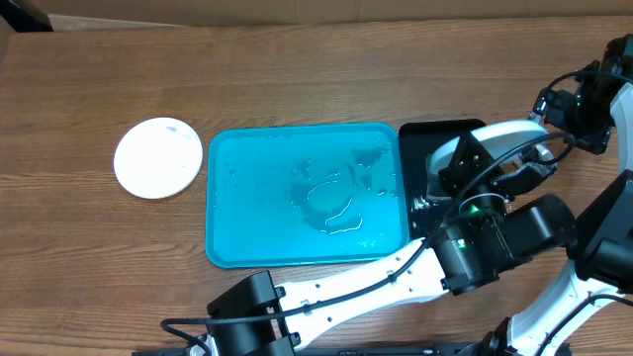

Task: Clean dirty plates on tray and stack at the side
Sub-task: 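Lift the light-blue plate with left gripper and tilt it over the black tray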

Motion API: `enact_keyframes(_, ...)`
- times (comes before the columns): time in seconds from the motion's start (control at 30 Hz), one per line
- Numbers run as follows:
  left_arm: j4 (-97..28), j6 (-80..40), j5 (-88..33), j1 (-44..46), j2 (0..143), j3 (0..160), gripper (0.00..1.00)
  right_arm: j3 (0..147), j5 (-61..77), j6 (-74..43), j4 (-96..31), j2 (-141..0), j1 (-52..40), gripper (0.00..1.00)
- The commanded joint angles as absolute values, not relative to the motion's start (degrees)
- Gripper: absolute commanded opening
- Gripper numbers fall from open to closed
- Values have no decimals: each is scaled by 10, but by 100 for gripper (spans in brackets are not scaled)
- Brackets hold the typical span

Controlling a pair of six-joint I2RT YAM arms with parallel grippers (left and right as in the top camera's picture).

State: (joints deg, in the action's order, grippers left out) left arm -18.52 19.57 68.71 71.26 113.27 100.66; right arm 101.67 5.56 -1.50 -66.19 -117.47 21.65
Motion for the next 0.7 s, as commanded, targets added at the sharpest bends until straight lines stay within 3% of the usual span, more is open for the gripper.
enact_keyframes(0.0,-174,251,739,713,1121,1023,4,1028,52,-15,-660,-1154,215,100)
enact_keyframes(0.67,-186,208,706,713,1121,1023,4,1028,52,-15,-660,-1154,215,100)
